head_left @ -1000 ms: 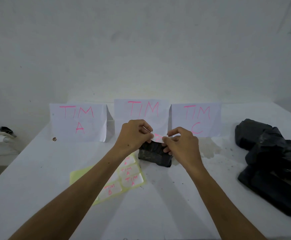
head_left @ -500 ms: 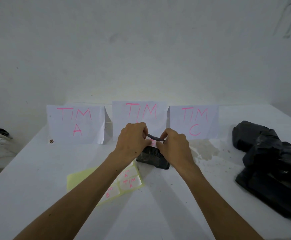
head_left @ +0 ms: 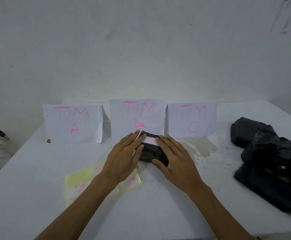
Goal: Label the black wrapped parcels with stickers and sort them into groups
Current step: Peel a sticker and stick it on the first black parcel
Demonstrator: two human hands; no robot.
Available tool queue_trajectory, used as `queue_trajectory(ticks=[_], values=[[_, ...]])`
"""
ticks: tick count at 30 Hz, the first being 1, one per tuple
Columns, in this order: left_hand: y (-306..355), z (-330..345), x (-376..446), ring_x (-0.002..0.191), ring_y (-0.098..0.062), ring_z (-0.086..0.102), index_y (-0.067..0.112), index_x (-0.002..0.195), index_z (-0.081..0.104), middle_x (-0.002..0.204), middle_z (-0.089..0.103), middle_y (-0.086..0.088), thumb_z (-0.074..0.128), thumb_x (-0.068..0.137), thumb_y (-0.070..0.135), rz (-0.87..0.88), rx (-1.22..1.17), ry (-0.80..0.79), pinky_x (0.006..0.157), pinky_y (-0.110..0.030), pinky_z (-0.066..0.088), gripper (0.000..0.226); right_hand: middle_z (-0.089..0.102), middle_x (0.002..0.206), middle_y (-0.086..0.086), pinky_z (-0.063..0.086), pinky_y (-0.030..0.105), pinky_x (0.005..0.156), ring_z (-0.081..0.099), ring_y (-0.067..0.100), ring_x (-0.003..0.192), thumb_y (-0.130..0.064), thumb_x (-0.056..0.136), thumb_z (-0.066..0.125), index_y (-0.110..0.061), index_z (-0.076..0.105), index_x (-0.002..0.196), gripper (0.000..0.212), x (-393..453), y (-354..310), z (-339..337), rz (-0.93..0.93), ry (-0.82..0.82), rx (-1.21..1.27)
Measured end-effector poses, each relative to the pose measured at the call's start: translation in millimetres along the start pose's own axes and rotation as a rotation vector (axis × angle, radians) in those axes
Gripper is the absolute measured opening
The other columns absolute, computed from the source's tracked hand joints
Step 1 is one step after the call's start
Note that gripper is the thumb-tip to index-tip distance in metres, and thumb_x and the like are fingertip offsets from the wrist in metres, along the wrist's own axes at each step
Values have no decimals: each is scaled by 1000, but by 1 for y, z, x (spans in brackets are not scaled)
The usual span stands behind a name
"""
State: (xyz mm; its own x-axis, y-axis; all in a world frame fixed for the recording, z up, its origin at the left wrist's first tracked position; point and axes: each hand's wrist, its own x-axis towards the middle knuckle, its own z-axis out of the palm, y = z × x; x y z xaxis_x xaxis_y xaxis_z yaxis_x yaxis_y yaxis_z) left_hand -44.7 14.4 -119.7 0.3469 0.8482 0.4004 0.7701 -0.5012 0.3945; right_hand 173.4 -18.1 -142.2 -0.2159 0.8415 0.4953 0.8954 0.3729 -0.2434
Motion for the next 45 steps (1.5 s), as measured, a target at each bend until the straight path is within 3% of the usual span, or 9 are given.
queue_trajectory(ticks=[3,10,16,21,26,31,36,42,45], values=[[5,4,-12,143,-15,41,40,158,20,165,28,10,29,105,50,-81,-139,-106,116,-33,39,55,30,165,-2,36,46,120,27,24,153,-63,96,47,-32,38,155,67,2,8,-2,50,-43,66],[13,17,-26,93,-18,64,51,155,-11,153,46,3,45,103,45,14,-191,-177,86,-27,53,76,23,166,-1,49,49,107,28,27,150,-44,96,65,-37,36,155,66,3,26,-12,186,-49,98],[22,23,-9,108,-21,62,45,153,-15,149,52,2,45,104,42,107,9,-109,99,-30,45,77,32,161,6,44,48,113,34,28,147,-24,95,69,-24,46,151,60,8,36,-24,219,-53,66],[26,34,2,106,-29,65,35,160,-7,142,58,-9,45,104,41,63,-26,-150,88,-37,54,76,49,141,8,51,48,100,49,30,130,-12,89,66,-13,59,133,44,8,57,-61,269,117,-3],[45,52,7,99,-31,67,38,156,-20,136,62,-12,45,104,40,62,-82,-200,81,-38,55,83,54,131,14,46,54,99,48,36,124,-24,86,72,-9,61,124,43,-3,101,-123,444,202,-220],[64,65,14,101,-28,67,36,153,-26,144,55,-10,46,104,39,76,-104,-215,81,-35,54,86,36,147,18,39,54,106,35,43,135,-62,74,79,-14,41,142,92,-10,133,-184,752,-79,-493],[70,75,18,94,-28,67,35,155,-25,152,48,-11,50,102,35,88,-142,-193,77,-35,55,91,53,130,18,50,45,79,56,39,115,-56,79,78,-12,36,139,86,-16,153,-195,907,-235,-349],[70,74,14,68,-13,53,36,156,-22,128,62,-13,55,99,28,80,-224,-207,62,-22,39,97,55,125,9,51,48,90,52,31,116,-33,81,76,-20,41,134,65,-18,124,-182,755,203,-79],[68,69,15,73,-14,59,35,154,-25,124,65,-12,57,98,26,67,-249,-198,66,-25,44,100,60,111,-5,54,25,84,61,13,96,-27,86,75,-21,43,136,60,-10,91,-183,713,420,301]])
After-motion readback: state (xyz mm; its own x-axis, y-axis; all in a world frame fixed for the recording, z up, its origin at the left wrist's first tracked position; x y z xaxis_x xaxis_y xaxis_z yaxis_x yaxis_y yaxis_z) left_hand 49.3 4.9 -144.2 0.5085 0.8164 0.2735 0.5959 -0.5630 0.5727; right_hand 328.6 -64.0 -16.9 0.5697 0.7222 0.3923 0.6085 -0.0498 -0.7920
